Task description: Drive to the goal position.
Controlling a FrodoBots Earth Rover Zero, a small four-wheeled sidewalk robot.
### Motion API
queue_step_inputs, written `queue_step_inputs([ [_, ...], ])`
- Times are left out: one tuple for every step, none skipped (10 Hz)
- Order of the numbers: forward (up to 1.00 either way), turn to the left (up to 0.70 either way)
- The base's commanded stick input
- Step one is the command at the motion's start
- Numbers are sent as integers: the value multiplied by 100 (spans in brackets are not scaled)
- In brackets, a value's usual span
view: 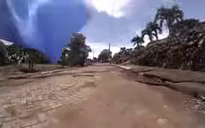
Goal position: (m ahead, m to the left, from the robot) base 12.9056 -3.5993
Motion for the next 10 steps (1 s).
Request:
queue_step_inputs([
  [70, 0],
  [70, 0],
  [70, 0],
  [70, 0],
  [70, 0],
  [70, 0],
  [70, 0],
  [70, -18],
  [70, -7],
  [70, 0],
])
